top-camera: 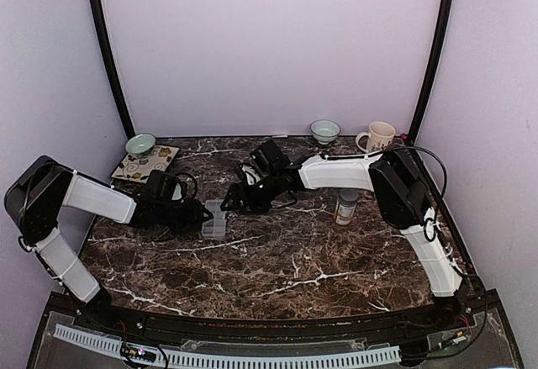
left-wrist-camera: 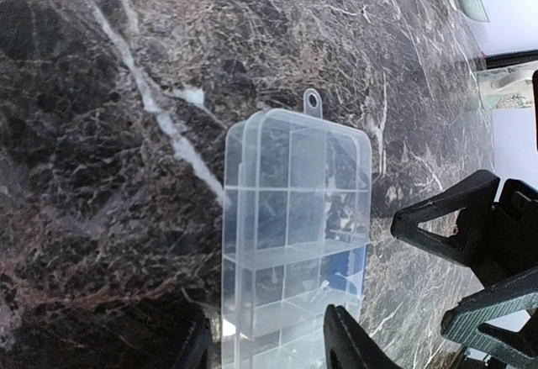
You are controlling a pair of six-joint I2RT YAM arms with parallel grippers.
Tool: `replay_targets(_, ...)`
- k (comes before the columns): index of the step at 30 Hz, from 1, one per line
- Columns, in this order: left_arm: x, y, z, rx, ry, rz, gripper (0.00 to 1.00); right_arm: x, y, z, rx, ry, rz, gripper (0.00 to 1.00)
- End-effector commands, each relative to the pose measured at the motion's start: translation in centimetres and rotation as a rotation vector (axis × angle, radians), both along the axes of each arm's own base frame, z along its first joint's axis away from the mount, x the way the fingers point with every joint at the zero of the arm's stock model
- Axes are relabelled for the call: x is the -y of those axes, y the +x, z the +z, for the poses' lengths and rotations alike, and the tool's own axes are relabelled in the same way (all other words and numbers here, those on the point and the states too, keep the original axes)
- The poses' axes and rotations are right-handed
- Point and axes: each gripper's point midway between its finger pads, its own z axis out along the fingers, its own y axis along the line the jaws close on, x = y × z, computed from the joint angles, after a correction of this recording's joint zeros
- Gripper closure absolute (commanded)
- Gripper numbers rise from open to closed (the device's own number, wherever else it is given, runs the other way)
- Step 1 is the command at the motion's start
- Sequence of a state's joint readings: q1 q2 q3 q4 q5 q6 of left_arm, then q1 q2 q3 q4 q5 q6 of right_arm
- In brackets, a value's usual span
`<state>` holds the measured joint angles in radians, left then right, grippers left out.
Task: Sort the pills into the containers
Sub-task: Pick up the pill container from the center of the board.
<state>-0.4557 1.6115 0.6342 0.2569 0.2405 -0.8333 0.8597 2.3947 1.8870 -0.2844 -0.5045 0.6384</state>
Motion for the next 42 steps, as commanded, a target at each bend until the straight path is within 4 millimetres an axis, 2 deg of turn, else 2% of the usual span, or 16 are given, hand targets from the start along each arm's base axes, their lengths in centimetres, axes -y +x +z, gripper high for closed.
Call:
replay_targets(1, 0.6, -0.5, -0.9, -0.034, -0.021, -0.043, 0.53, -0.8, -0.3, 0.6, -0.002, 0.044, 0.012, 0.24)
replay_targets(10, 0.7, -1.3, -1.7, -0.055, -0.039, -0.058, 0.67, 0.3, -0.7, 0.2, -0.034, 0.06, 0.003, 0.25)
replay_targets(15, 0.8, -1.8, -1.9, -0.057, -0.064, -0.067, 0.71, 0.4, -0.9, -0.2, -0.055, 0.077, 0.003, 0.25)
replay_targets(25, 0.4, -2.2, -2.2, -0.056, -0.114, -0.064, 0.73, -0.3, -1.7, -0.4, -0.11, 0.127, 0.03, 0.26)
replay_targets(31, 1.1, -2.1, -2.2, -0.058, -0.157, -0.092, 0.74, -1.0, -1.8, -0.9, -0.142, 0.156, 0.05, 0.27)
replay_targets(35, 1.7, -1.9, -2.2, -0.057, -0.178, -0.119, 0.74, -1.3, -1.0, -1.2, -0.103, 0.141, 0.04, 0.28)
replay_targets(42, 2.6, -1.3, -1.8, -0.044, -0.189, -0.164, 0.73, -0.8, 2.2, -2.1, 0.033, -0.002, -0.027, 0.26)
